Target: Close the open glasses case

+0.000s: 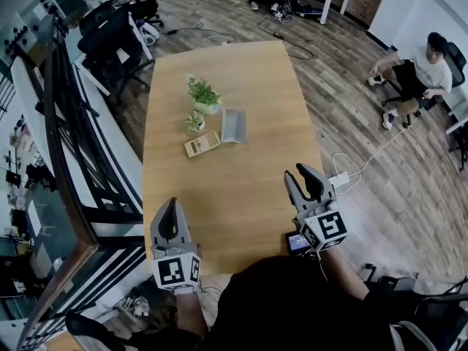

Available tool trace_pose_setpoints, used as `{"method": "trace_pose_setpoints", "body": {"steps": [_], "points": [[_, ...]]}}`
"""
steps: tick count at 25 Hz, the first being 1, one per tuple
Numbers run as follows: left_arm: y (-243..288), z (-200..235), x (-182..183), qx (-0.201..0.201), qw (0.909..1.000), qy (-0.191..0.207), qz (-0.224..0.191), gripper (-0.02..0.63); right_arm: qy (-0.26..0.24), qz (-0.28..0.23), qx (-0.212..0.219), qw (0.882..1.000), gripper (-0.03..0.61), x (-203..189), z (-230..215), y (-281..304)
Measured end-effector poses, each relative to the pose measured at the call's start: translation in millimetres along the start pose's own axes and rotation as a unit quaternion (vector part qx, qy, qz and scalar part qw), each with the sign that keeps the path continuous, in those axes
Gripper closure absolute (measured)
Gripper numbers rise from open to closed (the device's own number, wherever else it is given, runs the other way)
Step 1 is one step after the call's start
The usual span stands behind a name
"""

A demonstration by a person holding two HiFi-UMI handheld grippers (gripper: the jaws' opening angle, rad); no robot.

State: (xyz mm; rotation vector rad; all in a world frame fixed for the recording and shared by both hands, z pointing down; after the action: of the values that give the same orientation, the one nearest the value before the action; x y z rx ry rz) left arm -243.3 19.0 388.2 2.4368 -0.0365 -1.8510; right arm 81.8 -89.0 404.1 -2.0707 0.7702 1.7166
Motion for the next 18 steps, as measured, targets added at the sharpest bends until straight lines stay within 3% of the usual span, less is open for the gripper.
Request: {"method": "trace_pose_setpoints", "body": {"steps": [6,12,15,18], "points": [[-13.7,3.9,-13.1,0.004,0.9998,-0.009,0.019,0.614,0.095,0.020,-0.012,0.995,0.446,-25.8,-32.5,50.5],[-27.5,7.3,-21.2,0.015,0.9985,-0.020,0.049,0.614,0.214,0.070,-0.045,0.973,0.451,-74.1,-77.0,147.1],[-35.5,6.7,-21.8,0.014,0.9976,-0.018,0.065,0.614,0.277,0.109,-0.063,0.953,0.449,-114.4,-95.5,201.7],[-43.3,4.5,-24.2,0.015,0.9961,-0.017,0.086,0.614,0.360,0.137,-0.085,0.919,0.443,-150.0,-108.9,252.2]]}}
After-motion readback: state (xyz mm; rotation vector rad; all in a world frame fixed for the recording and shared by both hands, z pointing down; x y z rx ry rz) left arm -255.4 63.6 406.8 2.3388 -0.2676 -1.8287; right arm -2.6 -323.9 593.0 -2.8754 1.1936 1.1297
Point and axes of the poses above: the fingertips, and each gripper's own axes: y forward along the fingers, z to its left, x out of its top, the point moved 9 cm from there along -y, backward along the fingers, and after that the axes turned 10 degrees about y, right-handed, at the moved point
